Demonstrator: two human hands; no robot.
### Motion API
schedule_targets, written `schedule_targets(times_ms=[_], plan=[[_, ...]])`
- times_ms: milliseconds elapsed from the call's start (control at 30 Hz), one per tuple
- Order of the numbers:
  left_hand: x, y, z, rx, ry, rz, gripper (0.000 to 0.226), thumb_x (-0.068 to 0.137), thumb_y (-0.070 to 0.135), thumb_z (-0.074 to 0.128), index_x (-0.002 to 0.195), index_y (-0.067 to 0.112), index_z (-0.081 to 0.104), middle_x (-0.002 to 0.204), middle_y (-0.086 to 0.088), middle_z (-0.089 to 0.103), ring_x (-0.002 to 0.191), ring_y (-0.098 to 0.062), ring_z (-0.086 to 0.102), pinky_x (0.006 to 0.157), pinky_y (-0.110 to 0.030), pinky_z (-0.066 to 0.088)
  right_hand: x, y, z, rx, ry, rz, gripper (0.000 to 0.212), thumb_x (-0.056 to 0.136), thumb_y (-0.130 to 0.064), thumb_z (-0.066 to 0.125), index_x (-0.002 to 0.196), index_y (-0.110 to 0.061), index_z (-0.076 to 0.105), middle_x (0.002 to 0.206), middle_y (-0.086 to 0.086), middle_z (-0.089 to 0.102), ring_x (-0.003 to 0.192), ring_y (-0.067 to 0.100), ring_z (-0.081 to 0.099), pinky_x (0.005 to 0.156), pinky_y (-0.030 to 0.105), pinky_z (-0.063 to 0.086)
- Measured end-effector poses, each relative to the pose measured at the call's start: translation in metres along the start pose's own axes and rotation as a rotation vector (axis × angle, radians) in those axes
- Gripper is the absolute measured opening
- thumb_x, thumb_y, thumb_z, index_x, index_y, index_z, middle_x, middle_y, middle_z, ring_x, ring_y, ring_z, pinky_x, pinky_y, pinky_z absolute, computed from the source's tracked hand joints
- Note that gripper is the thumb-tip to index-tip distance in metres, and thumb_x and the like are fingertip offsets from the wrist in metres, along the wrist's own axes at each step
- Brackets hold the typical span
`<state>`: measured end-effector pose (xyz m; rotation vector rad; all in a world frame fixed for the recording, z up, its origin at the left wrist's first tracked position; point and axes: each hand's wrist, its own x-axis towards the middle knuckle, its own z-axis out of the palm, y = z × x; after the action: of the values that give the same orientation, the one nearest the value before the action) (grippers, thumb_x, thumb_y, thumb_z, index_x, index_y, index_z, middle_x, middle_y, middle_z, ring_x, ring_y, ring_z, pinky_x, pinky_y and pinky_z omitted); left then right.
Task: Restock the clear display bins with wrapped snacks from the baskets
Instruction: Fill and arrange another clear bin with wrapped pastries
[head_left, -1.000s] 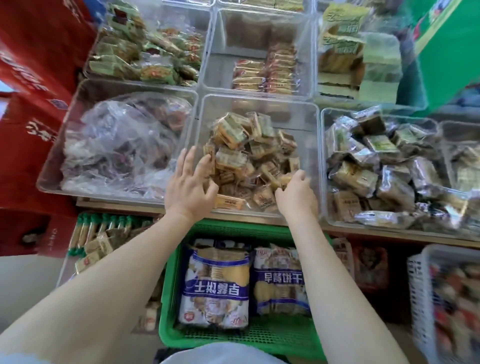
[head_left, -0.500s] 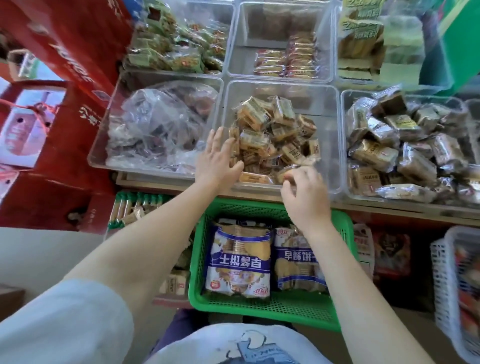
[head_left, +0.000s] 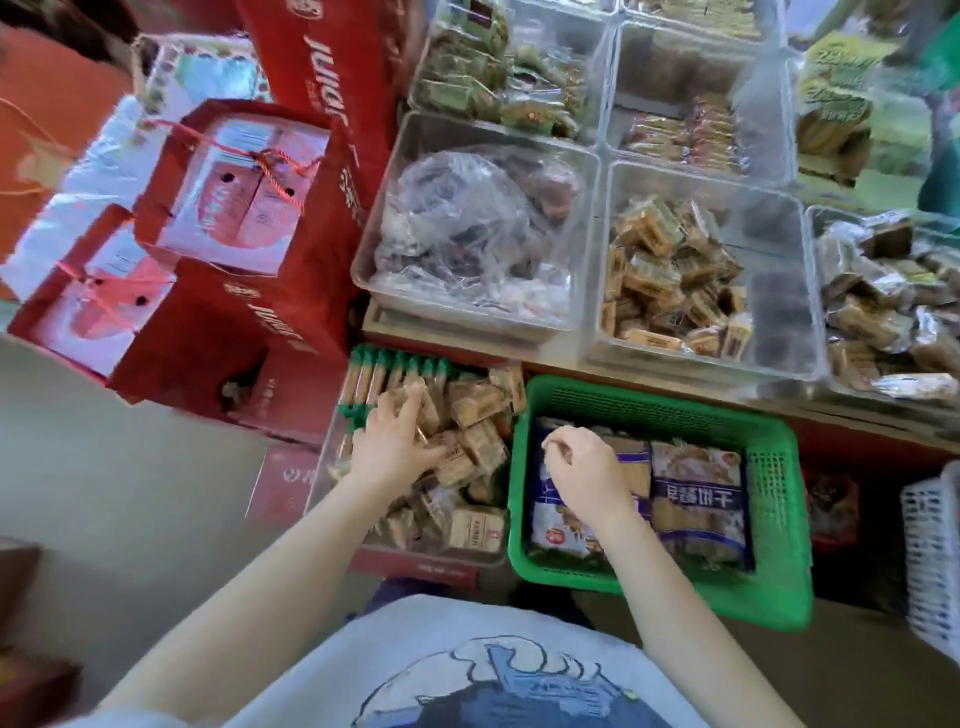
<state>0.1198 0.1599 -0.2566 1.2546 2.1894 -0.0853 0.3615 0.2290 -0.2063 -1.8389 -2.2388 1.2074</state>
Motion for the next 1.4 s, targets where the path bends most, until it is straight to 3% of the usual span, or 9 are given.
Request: schedule_targets(times_ms=[300,633,833,967,1100,1167,1233,1300,1400], plan=[[0.005,-0.022,-0.01,0.01,-0.052,0.214,0.107,0.074,0.016,0.08,0.154,0.026,0.009,0.151,-0.014,0.027,0.138,-0.032,0.028,0.081,-0.036,0.055,-0.021,-0.045,0.031,-0.03,0.039,0.076,0.021,0.101,-0.021,0.049,0.11,-0.017,0.067,0.106,-0.003,0.06,0.095,0.015,0.057,0.077,0.027,0.041],[-0.036,0.056,-0.075,-0.369,0.313,0.658,0.097,0.072,0.034,0.082,0.152,0.022,0.029,0.139,-0.001,0.049,0.131,-0.017,0.037,0.103,-0.03,0.039,-0.009,-0.087,-0.011,0.762,-0.167,0.114,0.021,0.098,-0.033,0.062,0.115,-0.02,0.063,0.107,0.004,0.073,0.094,0.021,0.073,0.079,0.043,0.061],[-0.014,0.096,-0.088,-0.224,0.368,0.547,0.091,0.084,0.051,0.07,0.156,0.025,0.021,0.161,-0.004,0.022,0.149,-0.022,0.018,0.121,-0.041,0.024,0.03,-0.054,-0.085,0.475,0.261,0.006,0.024,0.096,-0.026,0.064,0.119,-0.023,0.06,0.105,-0.004,0.069,0.088,0.016,0.068,0.077,0.036,0.058],[0.008,0.092,-0.081,-0.137,0.399,0.382,0.063,0.09,0.033,0.065,0.146,0.016,0.042,0.152,-0.013,0.037,0.142,-0.032,0.031,0.115,-0.045,0.031,0.078,-0.009,-0.128,0.022,0.586,-0.07,0.044,0.095,-0.014,0.059,0.138,-0.017,0.054,0.128,0.005,0.058,0.112,0.021,0.054,0.091,0.033,0.045],[0.011,0.083,-0.055,-0.139,0.496,0.281,0.025,0.084,0.019,0.067,0.105,0.007,0.067,0.107,-0.011,0.057,0.101,-0.032,0.054,0.085,-0.044,0.049,0.113,0.023,-0.135,-0.277,0.136,0.046,0.052,0.098,-0.034,0.049,0.149,-0.023,0.043,0.147,0.011,0.043,0.131,0.034,0.043,0.104,0.044,0.038],[0.01,0.073,-0.039,-0.124,0.404,0.208,0.018,0.087,0.024,0.064,0.098,0.01,0.066,0.097,-0.005,0.057,0.092,-0.028,0.056,0.076,-0.04,0.05,0.115,0.028,-0.127,-0.281,0.139,0.072,0.05,0.1,-0.039,0.047,0.146,-0.021,0.047,0.148,0.011,0.042,0.134,0.033,0.039,0.108,0.047,0.033],[0.011,0.065,-0.025,-0.078,0.213,0.152,0.022,0.09,0.036,0.06,0.1,0.018,0.063,0.102,-0.001,0.057,0.095,-0.025,0.059,0.077,-0.039,0.053,0.107,0.024,-0.116,-0.229,0.375,-0.013,0.039,0.098,-0.031,0.051,0.131,-0.013,0.06,0.139,0.014,0.049,0.129,0.034,0.042,0.107,0.048,0.032],[0.009,0.062,-0.013,0.006,0.002,0.113,0.035,0.087,0.043,0.061,0.117,0.025,0.058,0.12,-0.002,0.053,0.106,-0.025,0.057,0.087,-0.04,0.054,0.093,0.016,-0.098,-0.127,0.554,-0.152,0.025,0.095,-0.018,0.055,0.114,-0.007,0.067,0.123,0.013,0.056,0.116,0.032,0.05,0.099,0.047,0.04],[0.004,0.062,0.005,0.185,-0.115,0.118,0.079,0.08,0.047,0.071,0.146,0.029,0.032,0.148,-0.013,0.033,0.135,-0.032,0.037,0.11,-0.047,0.038,0.064,0.003,-0.062,0.046,0.498,-0.302,0.016,0.094,-0.009,0.055,0.102,-0.007,0.068,0.109,0.006,0.057,0.106,0.023,0.054,0.089,0.033,0.047]])
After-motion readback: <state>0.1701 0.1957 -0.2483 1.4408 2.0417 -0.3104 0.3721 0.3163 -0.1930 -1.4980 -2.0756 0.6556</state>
